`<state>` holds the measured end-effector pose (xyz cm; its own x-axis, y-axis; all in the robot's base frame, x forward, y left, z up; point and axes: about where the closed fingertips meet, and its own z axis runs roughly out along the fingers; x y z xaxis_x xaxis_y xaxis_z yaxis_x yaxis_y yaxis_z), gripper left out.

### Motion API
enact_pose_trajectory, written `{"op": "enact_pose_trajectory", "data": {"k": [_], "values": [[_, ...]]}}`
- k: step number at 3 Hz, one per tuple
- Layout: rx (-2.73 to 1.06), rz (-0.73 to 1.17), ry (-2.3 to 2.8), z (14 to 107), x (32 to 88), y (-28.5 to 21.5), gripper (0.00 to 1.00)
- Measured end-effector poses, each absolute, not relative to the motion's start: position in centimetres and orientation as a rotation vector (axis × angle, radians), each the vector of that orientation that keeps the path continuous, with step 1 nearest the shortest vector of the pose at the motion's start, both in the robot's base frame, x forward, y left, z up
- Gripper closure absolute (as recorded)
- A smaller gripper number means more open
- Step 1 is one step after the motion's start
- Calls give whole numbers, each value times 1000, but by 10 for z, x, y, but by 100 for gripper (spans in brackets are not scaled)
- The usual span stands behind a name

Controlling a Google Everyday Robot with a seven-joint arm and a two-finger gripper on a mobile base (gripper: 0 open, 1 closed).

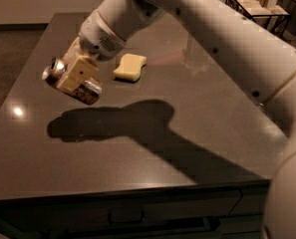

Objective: Place orange can upright

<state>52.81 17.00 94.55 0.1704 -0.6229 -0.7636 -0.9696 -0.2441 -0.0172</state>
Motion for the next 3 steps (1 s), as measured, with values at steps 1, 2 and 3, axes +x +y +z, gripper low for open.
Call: {"op": "enact_pose_trajectory", "data": {"k": [1,2,3], "values": [[-1712,998,1410,957,530,152,100],[-1499,1057,1358,961,538,130,100],[-1377,1098,1326,955,544,117,100]]}}
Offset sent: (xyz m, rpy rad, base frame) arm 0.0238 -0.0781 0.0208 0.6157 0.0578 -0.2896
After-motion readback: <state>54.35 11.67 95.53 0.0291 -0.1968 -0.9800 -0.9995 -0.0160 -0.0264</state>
